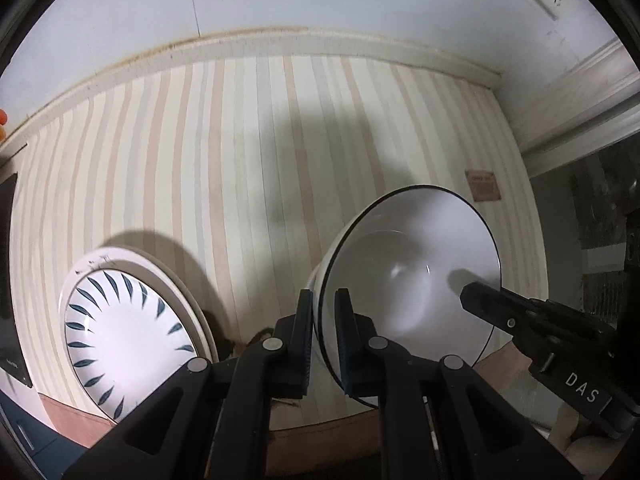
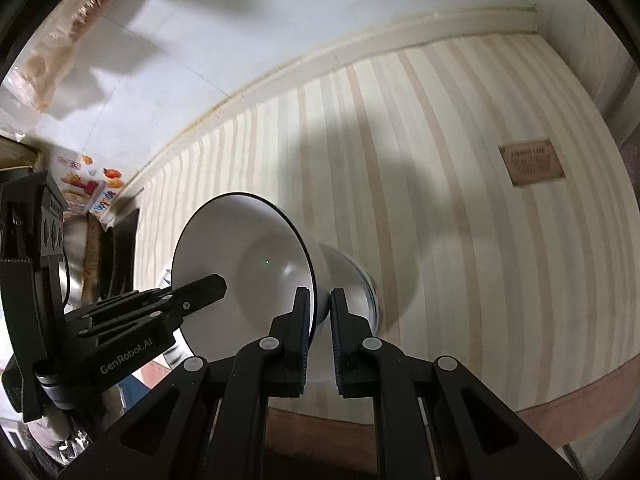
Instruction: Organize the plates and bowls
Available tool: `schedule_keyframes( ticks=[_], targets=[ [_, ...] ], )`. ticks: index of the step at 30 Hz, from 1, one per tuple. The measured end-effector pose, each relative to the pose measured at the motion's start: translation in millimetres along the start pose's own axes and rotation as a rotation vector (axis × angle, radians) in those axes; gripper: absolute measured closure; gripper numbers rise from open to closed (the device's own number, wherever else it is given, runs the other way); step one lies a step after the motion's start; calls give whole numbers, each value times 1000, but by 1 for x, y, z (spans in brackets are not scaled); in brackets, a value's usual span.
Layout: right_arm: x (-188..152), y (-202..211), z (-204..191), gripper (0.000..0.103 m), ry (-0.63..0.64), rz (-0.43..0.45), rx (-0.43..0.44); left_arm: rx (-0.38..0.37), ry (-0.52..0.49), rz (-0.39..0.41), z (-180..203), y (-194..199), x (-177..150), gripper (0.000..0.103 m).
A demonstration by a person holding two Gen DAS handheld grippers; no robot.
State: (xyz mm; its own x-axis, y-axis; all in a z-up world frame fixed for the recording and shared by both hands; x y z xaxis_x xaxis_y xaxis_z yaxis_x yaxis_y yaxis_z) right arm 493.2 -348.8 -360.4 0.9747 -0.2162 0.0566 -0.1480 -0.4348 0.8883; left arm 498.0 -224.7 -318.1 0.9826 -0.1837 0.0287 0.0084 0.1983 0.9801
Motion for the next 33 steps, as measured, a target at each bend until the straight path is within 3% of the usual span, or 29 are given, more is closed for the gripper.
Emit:
schedule_keyframes(
  ticks=[22,33],
  targets=[
    [-4,-31,18,91,-39,-98,-14,64,-48,-100,5,-29,0,94],
    [0,-35,19,91,-40,-119,-16,150,-107,-107,8,-32,3,94]
  ],
)
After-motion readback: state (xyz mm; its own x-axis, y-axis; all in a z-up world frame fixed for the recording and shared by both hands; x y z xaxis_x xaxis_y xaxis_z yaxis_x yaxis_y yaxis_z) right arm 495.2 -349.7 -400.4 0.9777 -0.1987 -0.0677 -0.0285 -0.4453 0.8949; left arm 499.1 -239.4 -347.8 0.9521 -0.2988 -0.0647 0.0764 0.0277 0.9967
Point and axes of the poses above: each gripper's, at about its wrist camera, not at the fingertips, and y roughly against the way its jaws point, z to its right, x to its top, the point moved 3 cm from there along -y, roughly the way its jaws point, and after that the axes turned 6 degrees about -z, right-handed, at the moved point
